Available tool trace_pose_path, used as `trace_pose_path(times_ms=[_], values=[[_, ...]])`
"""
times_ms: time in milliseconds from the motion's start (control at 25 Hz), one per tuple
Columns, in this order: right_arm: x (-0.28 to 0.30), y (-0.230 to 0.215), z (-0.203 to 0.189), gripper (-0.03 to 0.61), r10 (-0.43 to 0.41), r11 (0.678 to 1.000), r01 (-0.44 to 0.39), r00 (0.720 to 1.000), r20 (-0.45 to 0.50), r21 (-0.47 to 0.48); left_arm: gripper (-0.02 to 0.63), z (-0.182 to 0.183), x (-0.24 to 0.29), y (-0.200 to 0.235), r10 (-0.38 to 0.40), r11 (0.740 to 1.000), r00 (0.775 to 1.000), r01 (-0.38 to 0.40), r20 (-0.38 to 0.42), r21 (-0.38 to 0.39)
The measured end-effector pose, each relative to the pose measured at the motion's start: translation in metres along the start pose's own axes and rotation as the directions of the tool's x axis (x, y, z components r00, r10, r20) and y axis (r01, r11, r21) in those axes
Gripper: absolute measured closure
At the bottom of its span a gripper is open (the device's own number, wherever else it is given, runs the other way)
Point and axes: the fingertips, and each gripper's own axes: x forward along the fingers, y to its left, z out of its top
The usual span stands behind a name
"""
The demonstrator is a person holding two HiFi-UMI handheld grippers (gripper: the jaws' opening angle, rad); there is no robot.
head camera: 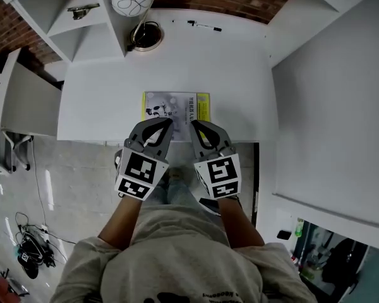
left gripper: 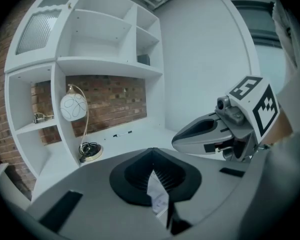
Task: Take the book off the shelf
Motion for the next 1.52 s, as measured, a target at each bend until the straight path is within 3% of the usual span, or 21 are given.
trace_pose_path(times_ms=[400, 800, 1040, 1200, 1520], values=[[-0.039, 0.001, 0.060, 0.555, -0.043, 0.996, 0.030, 0.986, 0.162, 0.080, 0.603, 0.051, -0.034, 0.004, 0.079, 0.997, 0.985, -0.074, 0.154, -0.038], [-0.083, 0.020, 0.101, 0.557, -0.070, 0.997, 0.063, 0.962, 0.265, 0.035, 0.603, 0.091, -0.081, -0.005, 0.131, 0.987, 0.950, -0.099, 0.284, -0.125], [-0.101, 0.023, 0.108, 0.561, -0.080, 0.997, 0.079, 0.959, 0.272, 0.014, 0.603, 0.096, -0.093, -0.019, 0.137, 0.989, 0.946, -0.113, 0.293, -0.098], [-0.107, 0.018, 0.107, 0.561, -0.078, 0.997, 0.078, 0.955, 0.285, 0.012, 0.603, 0.088, -0.086, -0.031, 0.128, 0.988, 0.953, -0.098, 0.275, -0.122], [-0.117, 0.021, 0.090, 0.561, -0.051, 0.999, 0.049, 0.953, 0.299, 0.014, 0.603, 0.082, -0.088, -0.051, 0.146, 0.986, 0.944, -0.115, 0.297, -0.120]])
